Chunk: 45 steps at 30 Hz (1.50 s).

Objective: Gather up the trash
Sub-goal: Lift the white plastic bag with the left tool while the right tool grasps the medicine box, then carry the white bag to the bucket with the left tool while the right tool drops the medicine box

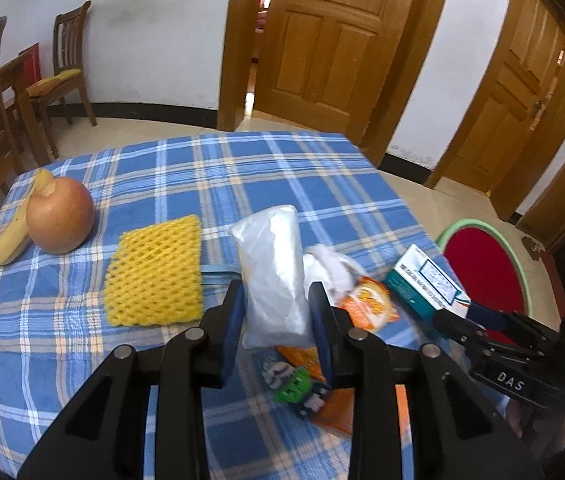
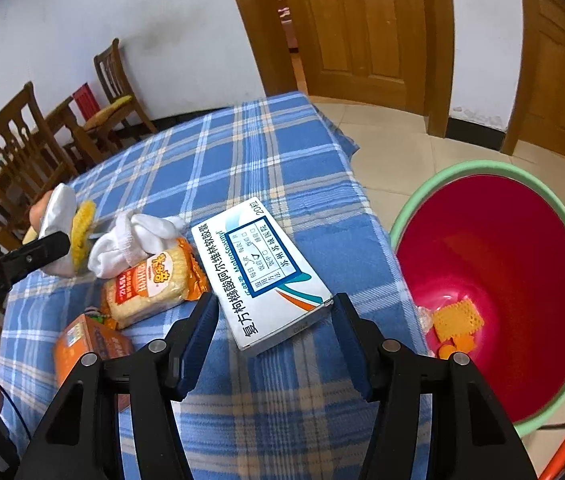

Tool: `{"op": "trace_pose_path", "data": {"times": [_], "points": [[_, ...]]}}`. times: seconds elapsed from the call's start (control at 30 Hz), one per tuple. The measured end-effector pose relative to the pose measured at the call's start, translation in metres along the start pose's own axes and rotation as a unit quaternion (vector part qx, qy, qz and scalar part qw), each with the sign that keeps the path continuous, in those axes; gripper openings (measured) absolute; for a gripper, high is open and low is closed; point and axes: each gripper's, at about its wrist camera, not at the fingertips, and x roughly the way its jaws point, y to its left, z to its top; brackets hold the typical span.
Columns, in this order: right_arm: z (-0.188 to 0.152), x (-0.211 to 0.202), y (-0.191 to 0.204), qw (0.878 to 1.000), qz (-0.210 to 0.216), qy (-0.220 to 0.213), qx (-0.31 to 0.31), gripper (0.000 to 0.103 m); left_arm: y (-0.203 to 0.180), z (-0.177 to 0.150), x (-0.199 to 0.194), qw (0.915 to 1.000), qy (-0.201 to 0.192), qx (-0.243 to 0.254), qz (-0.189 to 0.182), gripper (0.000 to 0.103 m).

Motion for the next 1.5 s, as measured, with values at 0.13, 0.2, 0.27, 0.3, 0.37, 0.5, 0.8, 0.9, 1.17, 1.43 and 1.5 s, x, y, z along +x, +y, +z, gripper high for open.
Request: {"op": "trace_pose_path", "data": {"times": [0.13,0.2,0.27,0.3,0.37,0.5,0.8,0.9,1.17,1.43,1.5], "points": [[-0.003,-0.013,-0.004,1.000,0.005,-0.012,0.011,0.060,-0.010,-0.004,-0.010,0.9999,-0.003,0.007,-0.012,0.033],[-0.004,-0.020,-0.006,1.000,0.006,-0.019,0.016,0.060,-0.016,-0.004,-0.014,0.9998,-0.005,0.011,-0.014,0.033],[-0.005,-0.027,-0.009,0.999,0.006,-0.026,0.021,0.060,-0.021,-0.004,-0.016,0.9997,-0.007,0.014,-0.017,0.033],[-0.006,-0.032,-0.010,0.999,0.006,-0.031,0.024,0.060,-0.023,-0.004,-0.018,0.9997,-0.008,0.016,-0.018,0.033],[-0.007,-0.038,-0.014,0.999,0.005,-0.037,0.029,0.060,-0.028,-0.005,-0.021,0.9996,-0.009,0.019,-0.021,0.033],[-0.010,-0.051,-0.021,0.998,0.003,-0.050,0.041,0.060,-0.041,-0.006,-0.025,0.9991,-0.011,0.030,-0.028,0.033],[-0.019,-0.076,-0.045,0.994,-0.012,-0.073,0.076,0.060,-0.080,-0.008,-0.032,0.9968,-0.016,0.059,-0.051,0.033],[-0.023,-0.084,-0.054,0.993,-0.020,-0.082,0.088,0.060,-0.094,-0.010,-0.031,0.9956,-0.014,0.072,-0.059,0.033],[-0.033,-0.101,-0.085,0.986,-0.046,-0.100,0.123,0.060,-0.136,-0.016,-0.021,0.9916,-0.001,0.103,-0.078,0.033],[-0.043,-0.105,-0.117,0.980,-0.063,-0.100,0.160,0.060,-0.173,-0.021,-0.006,0.9867,0.015,0.135,-0.090,0.033],[-0.045,-0.105,-0.122,0.979,-0.064,-0.098,0.167,0.060,-0.182,-0.022,-0.001,0.9857,0.019,0.140,-0.092,0.033]]}}
